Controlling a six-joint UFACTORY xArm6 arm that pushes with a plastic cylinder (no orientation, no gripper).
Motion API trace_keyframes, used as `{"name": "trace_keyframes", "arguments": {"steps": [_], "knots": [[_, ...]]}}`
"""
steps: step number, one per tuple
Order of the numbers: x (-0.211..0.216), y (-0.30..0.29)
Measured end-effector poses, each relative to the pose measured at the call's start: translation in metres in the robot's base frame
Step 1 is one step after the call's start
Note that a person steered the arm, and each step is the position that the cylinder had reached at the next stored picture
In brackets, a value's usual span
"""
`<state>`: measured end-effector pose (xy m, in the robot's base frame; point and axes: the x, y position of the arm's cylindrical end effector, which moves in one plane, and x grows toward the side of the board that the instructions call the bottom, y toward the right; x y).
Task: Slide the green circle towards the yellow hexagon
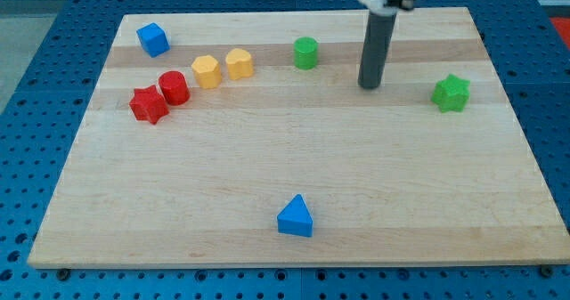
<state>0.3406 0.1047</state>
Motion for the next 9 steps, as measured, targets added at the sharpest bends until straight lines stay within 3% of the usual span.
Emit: {"name": "trace_keyframes", "arguments": {"steps": [2, 3, 7, 9], "knots": [[-0.007, -0.057], [-0.043, -0.058], [-0.062, -0.080], [-0.036, -0.092]]}}
